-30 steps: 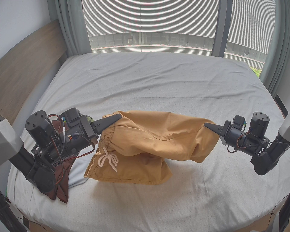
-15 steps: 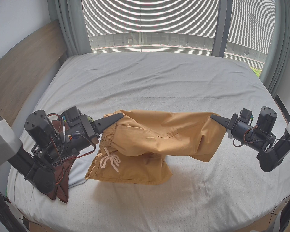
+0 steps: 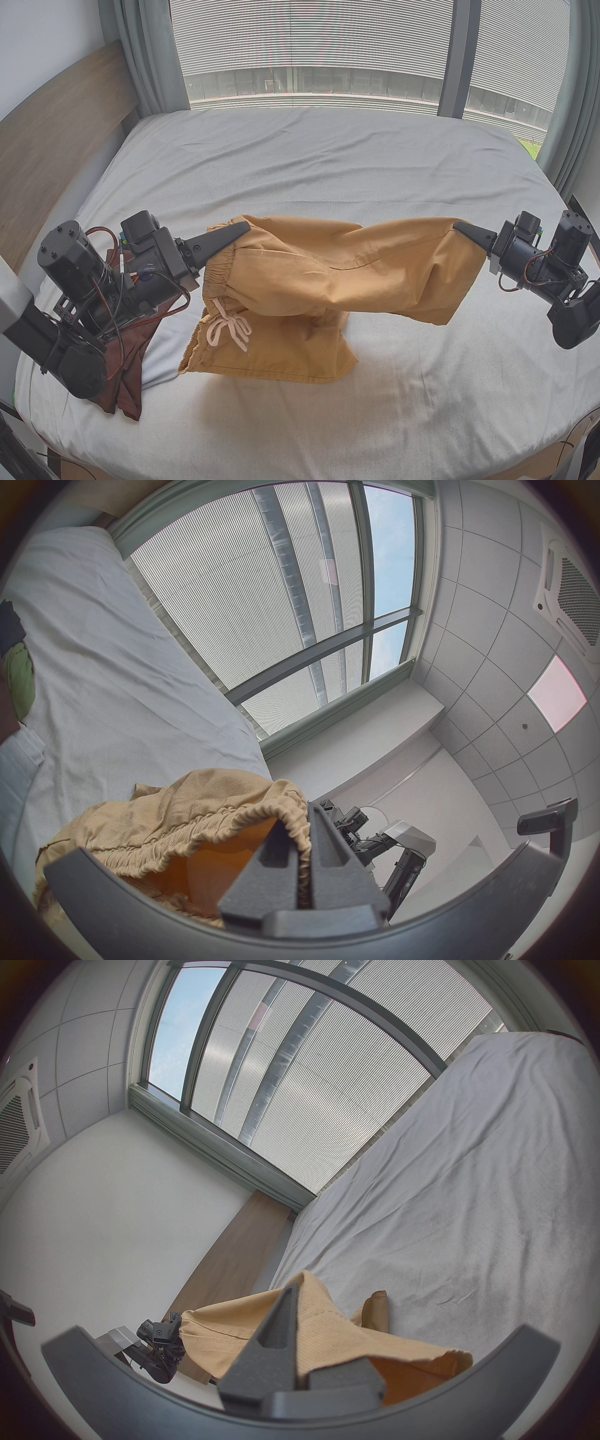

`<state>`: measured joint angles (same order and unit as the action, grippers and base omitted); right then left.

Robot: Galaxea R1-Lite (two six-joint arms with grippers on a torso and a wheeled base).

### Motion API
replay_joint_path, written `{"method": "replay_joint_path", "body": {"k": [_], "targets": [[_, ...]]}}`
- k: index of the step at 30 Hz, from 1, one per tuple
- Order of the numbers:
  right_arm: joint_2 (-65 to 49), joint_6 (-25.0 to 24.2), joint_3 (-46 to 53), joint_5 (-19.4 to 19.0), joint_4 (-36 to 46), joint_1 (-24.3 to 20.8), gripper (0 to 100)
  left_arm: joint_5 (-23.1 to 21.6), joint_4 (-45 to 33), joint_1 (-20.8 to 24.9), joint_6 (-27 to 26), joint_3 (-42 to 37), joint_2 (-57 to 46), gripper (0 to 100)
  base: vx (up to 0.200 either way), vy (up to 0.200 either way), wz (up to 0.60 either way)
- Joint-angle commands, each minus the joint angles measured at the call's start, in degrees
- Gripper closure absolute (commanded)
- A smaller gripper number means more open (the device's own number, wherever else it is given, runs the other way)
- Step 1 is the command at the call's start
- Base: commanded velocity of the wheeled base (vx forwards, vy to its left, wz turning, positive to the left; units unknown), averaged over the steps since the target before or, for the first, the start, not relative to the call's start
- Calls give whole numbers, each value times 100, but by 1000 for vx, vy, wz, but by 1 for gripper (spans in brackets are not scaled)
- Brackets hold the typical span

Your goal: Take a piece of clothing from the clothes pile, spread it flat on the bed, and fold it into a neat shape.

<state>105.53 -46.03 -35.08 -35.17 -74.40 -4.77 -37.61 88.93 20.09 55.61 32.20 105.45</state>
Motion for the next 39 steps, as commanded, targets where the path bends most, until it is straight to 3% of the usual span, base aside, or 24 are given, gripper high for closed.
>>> {"method": "replay_joint_path", "body": {"k": [1,39], "targets": [[-182,-11,-7,-113,-4,125,100,-1,1,-5,20,6,-121,100,0,0,0],[-288,-81,-69,-192,-13,433,100,43,1,-181,20,76,-77,100,0,0,0]]}}
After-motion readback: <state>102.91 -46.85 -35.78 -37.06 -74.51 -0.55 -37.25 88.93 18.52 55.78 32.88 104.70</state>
